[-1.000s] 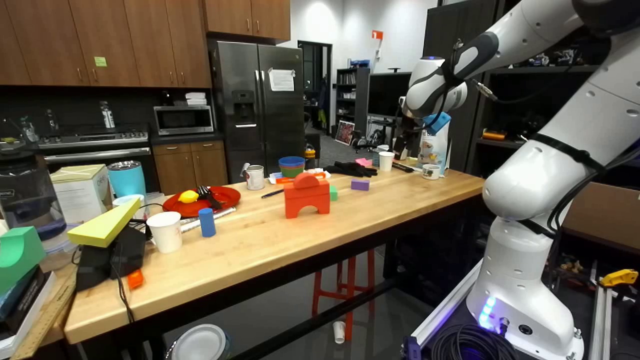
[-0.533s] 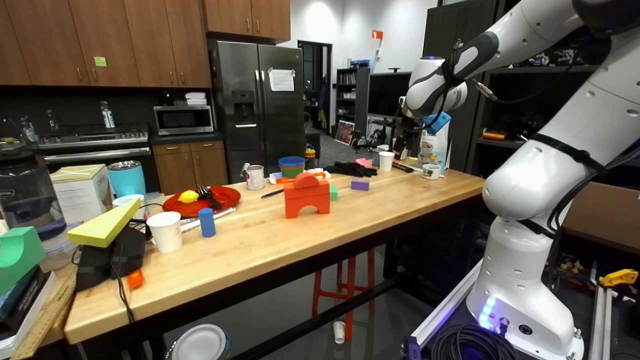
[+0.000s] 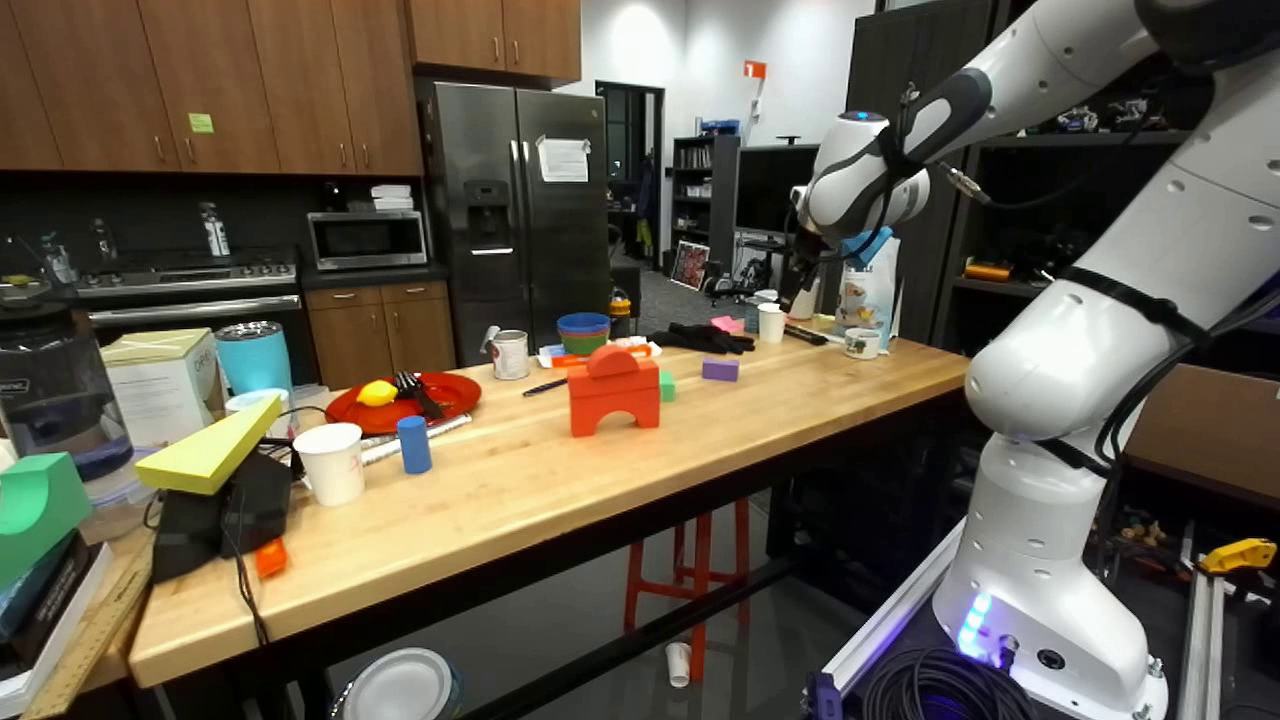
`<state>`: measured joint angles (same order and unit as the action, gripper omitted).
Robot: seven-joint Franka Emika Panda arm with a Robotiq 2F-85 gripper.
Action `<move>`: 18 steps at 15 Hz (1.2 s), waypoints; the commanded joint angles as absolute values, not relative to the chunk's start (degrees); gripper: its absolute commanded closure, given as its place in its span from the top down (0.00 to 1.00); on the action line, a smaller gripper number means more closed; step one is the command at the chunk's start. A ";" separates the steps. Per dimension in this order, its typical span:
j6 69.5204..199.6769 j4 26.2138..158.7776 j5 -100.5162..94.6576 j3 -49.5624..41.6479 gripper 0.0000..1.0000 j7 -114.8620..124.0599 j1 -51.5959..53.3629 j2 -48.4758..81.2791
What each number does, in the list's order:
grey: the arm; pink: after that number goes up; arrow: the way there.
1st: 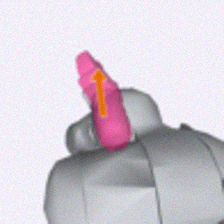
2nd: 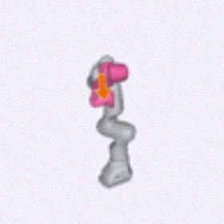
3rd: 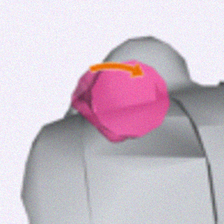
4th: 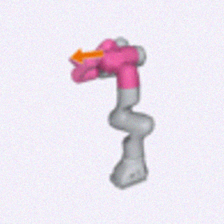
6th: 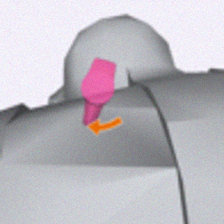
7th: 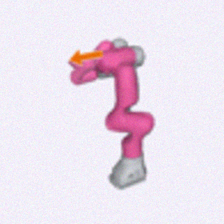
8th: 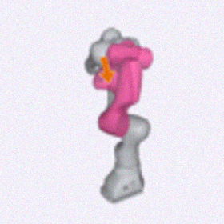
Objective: Put the purple block on top of the green block.
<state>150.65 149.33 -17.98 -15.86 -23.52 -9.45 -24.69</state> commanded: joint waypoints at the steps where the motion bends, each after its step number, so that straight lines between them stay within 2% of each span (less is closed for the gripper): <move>1: 160.07 148.72 -20.60 -15.81 1.00 -28.08 -9.48 -20.93; 5: 169.05 149.51 -18.02 -18.24 1.00 -34.39 -6.58 -16.69; 10: 173.88 150.82 -11.20 -23.91 1.00 -42.52 0.59 -11.90; 15: 178.03 150.63 -11.20 -25.55 1.00 -44.99 1.06 -8.29; 18: 185.23 151.57 -8.61 -28.18 1.00 -48.48 4.76 -7.24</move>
<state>179.46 150.89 -11.34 -25.20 -44.47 0.88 -8.25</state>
